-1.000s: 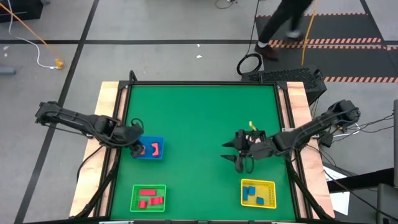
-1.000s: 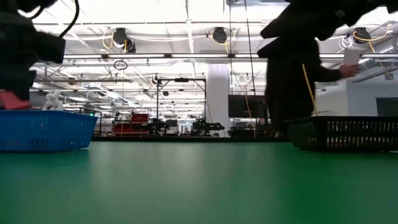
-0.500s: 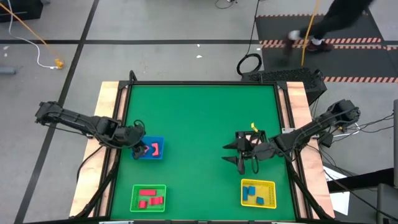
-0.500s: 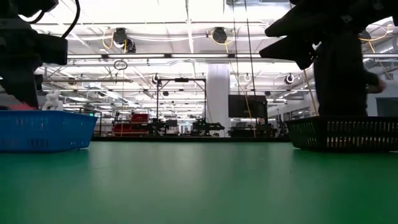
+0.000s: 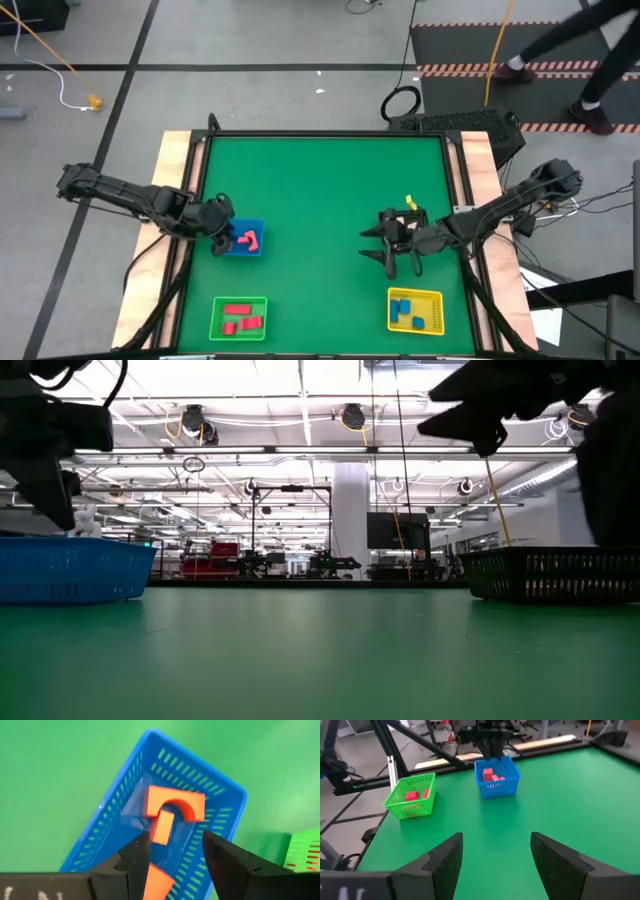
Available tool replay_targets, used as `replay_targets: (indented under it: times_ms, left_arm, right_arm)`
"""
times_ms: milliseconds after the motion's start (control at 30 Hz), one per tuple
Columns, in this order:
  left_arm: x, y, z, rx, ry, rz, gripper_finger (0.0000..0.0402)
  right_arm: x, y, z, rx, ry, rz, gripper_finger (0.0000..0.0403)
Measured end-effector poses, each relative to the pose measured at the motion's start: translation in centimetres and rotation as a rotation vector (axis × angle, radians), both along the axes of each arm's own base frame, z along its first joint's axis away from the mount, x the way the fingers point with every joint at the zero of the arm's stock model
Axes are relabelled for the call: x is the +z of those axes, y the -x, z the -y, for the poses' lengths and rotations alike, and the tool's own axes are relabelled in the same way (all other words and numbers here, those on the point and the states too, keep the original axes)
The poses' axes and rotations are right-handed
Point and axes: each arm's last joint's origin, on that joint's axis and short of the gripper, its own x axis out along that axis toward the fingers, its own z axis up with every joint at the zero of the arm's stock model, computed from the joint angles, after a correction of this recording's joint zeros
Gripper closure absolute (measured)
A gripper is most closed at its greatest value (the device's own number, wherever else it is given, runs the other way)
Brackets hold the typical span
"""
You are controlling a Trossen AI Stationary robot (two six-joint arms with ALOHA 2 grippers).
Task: Sort & place blocks by color
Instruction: Return to Home Position
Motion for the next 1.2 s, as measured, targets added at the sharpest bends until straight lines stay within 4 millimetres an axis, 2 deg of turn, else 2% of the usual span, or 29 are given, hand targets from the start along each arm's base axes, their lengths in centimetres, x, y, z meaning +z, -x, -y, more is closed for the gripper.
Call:
replay_targets:
  times_ms: [133, 267, 367, 633, 767, 900, 1033, 1200]
  left_arm:
    - [1.3, 0.3, -0.3, 0.005, -0.073, 0.064, 0.0220]
    - [2.2, 1.1, -1.0, 0.072, -0.198, 0.137, 0.0219]
    - [2.8, 2.2, -1.4, 0.125, -0.211, 0.195, 0.0219]
    - [4.5, 4.7, -2.2, 0.229, -0.157, 0.458, 0.0219]
    - [5.9, 4.9, -2.3, 0.211, -0.195, 0.638, 0.0219]
    - [7.3, 4.2, -2.1, 0.114, -0.322, 0.809, 0.0219]
    - [6.9, 3.3, -1.8, -0.004, -0.438, 0.891, 0.0219]
    - [4.3, 2.2, -1.5, -0.021, -0.463, 0.893, 0.0220]
  right_arm:
    - [1.2, 1.0, 0.4, 0.021, 0.058, 0.019, 0.0177]
    - [1.2, 2.1, 1.0, 0.024, 0.093, 0.024, 0.0177]
    - [0.5, 3.0, 1.5, 0.018, 0.073, 0.071, 0.0177]
    - [-3.3, 6.3, 2.9, 0.009, -0.015, 0.282, 0.0177]
    - [-4.3, 7.1, 3.2, 0.008, -0.027, 0.315, 0.0177]
    - [-4.8, 7.2, 3.3, 0.012, -0.008, 0.292, 0.0177]
    - [-5.4, 7.5, 3.4, 0.017, 0.020, 0.271, 0.0177]
    - [-5.2, 7.6, 3.4, 0.015, 0.007, 0.294, 0.0177]
